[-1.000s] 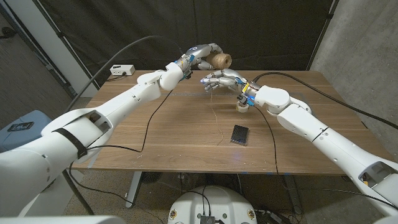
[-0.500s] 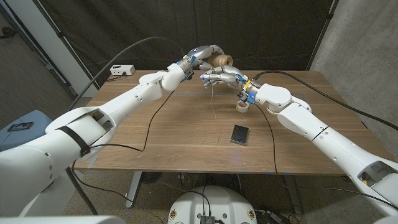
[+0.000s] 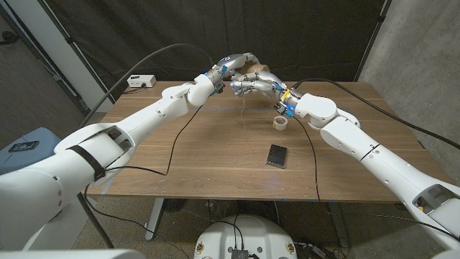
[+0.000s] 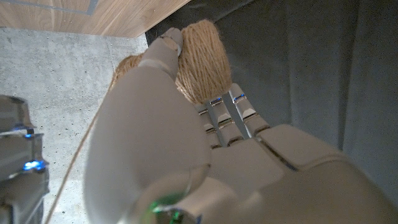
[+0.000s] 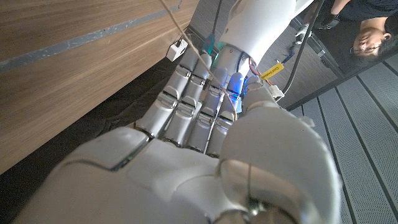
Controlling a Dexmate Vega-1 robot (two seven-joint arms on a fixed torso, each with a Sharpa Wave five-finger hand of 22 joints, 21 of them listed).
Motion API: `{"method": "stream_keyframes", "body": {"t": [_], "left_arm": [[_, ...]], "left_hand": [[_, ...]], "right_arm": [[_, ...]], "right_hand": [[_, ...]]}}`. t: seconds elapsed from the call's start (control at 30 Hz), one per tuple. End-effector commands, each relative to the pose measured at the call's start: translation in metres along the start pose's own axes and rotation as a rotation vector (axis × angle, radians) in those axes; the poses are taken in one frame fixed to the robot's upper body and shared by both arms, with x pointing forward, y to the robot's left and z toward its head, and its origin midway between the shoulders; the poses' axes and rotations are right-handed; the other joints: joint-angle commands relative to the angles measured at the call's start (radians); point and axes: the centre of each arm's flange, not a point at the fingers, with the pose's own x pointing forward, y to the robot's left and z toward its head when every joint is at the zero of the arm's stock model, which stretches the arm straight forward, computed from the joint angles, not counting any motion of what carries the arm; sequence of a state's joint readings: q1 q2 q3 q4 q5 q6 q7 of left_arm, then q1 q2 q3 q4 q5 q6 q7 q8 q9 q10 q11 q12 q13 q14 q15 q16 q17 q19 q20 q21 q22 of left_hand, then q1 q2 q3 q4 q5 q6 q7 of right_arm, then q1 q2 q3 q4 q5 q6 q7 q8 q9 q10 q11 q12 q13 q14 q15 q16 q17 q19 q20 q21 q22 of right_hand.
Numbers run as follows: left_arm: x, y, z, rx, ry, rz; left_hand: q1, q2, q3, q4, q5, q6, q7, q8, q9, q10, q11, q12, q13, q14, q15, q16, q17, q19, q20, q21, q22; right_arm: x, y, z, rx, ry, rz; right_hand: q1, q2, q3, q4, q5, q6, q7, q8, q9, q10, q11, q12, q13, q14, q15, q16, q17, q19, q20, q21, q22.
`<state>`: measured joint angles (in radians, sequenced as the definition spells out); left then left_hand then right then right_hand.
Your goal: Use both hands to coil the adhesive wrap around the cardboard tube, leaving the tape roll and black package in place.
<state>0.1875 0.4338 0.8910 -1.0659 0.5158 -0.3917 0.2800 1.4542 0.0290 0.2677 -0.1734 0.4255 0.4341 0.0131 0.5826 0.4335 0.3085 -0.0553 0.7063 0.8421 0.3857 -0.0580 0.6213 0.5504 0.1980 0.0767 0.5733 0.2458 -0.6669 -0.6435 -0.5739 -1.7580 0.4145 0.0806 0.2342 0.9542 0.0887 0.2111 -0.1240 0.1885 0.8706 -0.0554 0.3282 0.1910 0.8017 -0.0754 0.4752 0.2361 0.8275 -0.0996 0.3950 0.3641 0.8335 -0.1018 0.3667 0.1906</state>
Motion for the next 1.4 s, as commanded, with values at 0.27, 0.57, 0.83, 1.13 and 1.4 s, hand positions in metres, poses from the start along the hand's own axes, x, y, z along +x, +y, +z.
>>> {"method": "stream_keyframes", "body": {"t": [0.27,0.57,0.83,1.13,1.4], "left_arm": [[-0.002,-0.003,0.0,-0.015,-0.004,0.002],[-0.001,-0.007,0.001,-0.026,-0.003,-0.014],[-0.001,-0.011,-0.001,-0.039,-0.001,-0.022],[0.001,-0.016,-0.001,-0.043,-0.001,-0.038],[-0.001,-0.02,0.0,-0.046,0.002,-0.053]], "left_hand": [[0.018,0.069,0.023,0.015,0.006,0.017,0.005,0.005,0.004,0.011,0.002,0.004,0.006,0.009,-0.001,0.008,0.076,-0.004,0.003,0.01,-0.001],[0.018,0.07,0.023,0.015,0.006,0.019,0.006,0.004,0.004,0.01,0.001,0.004,0.008,0.009,0.0,0.009,0.077,-0.006,0.004,0.014,-0.002],[0.018,0.07,0.023,0.014,0.007,0.017,0.008,0.003,0.004,0.008,0.001,0.002,0.008,0.005,-0.001,0.007,0.077,-0.009,0.004,0.015,-0.003],[0.016,0.069,0.023,0.015,0.008,0.02,0.006,0.003,0.004,0.009,0.002,0.001,0.007,0.007,-0.001,0.006,0.077,-0.009,0.003,0.019,-0.004],[0.014,0.069,0.022,0.016,0.007,0.021,0.006,0.003,0.004,0.01,0.001,0.0,0.007,0.008,0.0,0.008,0.079,-0.01,0.002,0.022,-0.005]], "right_arm": [[0.02,0.012,0.014,-0.012,-0.06,0.049],[0.027,0.004,0.021,-0.027,-0.081,0.029],[0.027,0.001,0.026,-0.021,-0.089,0.045],[0.026,-0.004,0.035,-0.033,-0.122,0.039],[0.026,-0.008,0.038,-0.039,-0.138,0.026]], "right_hand": [[-0.004,0.01,0.0,-0.003,0.006,0.004,-0.005,-0.006,0.002,0.005,-0.006,-0.01,0.0,0.016,-0.109,-0.006,0.004,-0.003,-0.045,0.008,0.0],[0.001,0.012,0.003,-0.008,0.006,0.002,-0.004,-0.013,0.003,0.001,-0.016,-0.018,-0.003,0.011,-0.113,-0.013,0.002,-0.008,-0.047,0.007,0.0],[0.005,0.014,0.005,-0.011,0.006,0.002,0.003,-0.017,0.003,0.0,-0.009,-0.023,-0.004,0.011,-0.114,-0.016,0.001,-0.018,-0.05,0.005,0.0],[0.002,0.011,0.001,-0.011,0.005,0.008,0.007,-0.02,0.004,0.004,0.0,-0.026,-0.004,0.012,-0.109,-0.015,0.004,-0.012,-0.038,0.008,0.0],[-0.001,0.009,-0.003,-0.011,0.004,0.009,0.008,-0.023,0.004,0.005,0.006,-0.028,-0.002,0.011,-0.105,-0.014,0.007,-0.006,-0.018,0.012,0.0]]}}
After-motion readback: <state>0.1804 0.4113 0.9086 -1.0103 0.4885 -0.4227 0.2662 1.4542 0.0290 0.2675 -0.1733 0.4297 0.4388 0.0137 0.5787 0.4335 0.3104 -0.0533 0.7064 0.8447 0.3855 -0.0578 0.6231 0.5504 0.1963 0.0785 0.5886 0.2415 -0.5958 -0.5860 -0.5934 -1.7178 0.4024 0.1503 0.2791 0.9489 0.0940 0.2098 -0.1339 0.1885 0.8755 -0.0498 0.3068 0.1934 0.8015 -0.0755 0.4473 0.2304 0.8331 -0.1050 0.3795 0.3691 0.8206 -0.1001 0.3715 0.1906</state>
